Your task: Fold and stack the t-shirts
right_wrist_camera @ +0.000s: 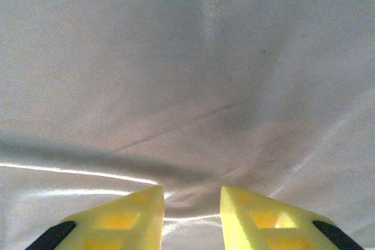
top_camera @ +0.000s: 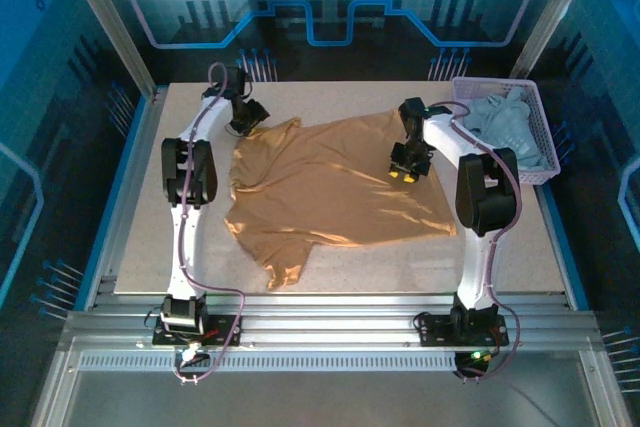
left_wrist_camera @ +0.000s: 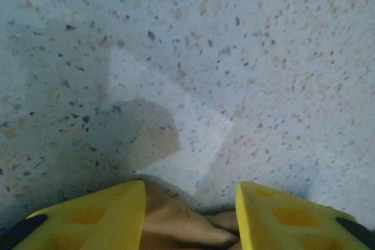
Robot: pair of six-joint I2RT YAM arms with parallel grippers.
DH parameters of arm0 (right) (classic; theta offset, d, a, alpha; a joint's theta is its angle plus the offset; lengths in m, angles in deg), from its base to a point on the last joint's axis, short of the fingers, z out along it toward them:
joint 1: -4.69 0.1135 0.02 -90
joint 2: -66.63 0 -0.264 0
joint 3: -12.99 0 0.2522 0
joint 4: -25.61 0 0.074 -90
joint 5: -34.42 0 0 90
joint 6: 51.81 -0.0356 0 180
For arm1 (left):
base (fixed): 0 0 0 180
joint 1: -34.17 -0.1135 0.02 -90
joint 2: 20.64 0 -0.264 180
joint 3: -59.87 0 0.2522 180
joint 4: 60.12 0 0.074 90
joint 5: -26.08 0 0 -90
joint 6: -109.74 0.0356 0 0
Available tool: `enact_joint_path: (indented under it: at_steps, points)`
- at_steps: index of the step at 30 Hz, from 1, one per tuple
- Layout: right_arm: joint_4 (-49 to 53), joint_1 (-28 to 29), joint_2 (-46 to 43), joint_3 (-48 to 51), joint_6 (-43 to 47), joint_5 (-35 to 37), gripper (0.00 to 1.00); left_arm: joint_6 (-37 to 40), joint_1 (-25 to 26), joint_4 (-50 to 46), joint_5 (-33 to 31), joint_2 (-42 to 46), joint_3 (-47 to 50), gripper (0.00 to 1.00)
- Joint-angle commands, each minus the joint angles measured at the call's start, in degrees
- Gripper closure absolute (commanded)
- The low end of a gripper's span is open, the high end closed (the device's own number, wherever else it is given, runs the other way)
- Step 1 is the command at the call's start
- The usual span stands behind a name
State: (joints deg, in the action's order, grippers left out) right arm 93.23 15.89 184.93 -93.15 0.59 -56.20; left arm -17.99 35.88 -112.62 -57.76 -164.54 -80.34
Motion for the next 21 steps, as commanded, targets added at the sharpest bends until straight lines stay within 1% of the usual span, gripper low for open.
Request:
enact_joint_path:
  at_steps: [1, 4, 10, 15, 18, 19, 21]
  points:
    - [-0.08, 0.53, -1.54, -1.39, 0.17, -1.57, 0.68, 5.48, 1.45, -1.13, -2.45, 0.28, 2.1, 0.52]
    - [-0.08, 0.67, -1.49, -1.67, 0.03, -1.83, 0.68, 5.49, 1.67, -1.48, -2.99, 0.2, 3.88, 0.54]
    - [-0.34, 0.83, -1.51, -1.4, -0.36, -2.19, 0.68, 6.27, 2.46, -6.33, -4.7, -1.03, 3.33, 0.6]
    - [-0.69, 0.84, -1.57, -0.59, -0.53, -2.21, 0.69, 9.47, 5.07, -7.83, -5.68, -0.9, 3.12, 0.8]
    - [-0.95, 0.87, -1.64, -0.13, -0.71, -2.37, 0.69, 9.25, 6.11, -7.93, -7.52, 0.66, 4.36, 0.98]
    - [-1.08, 0.88, -1.68, 0.08, -0.79, -2.34, 0.69, 8.97, 6.29, -7.15, -8.72, 2.16, 5.64, 1.0]
    - [-1.3, 0.84, -2.1, 0.31, -0.81, -2.37, 0.69, 7.94, 6.31, -4.67, -11.18, 5.67, 8.65, 1.0]
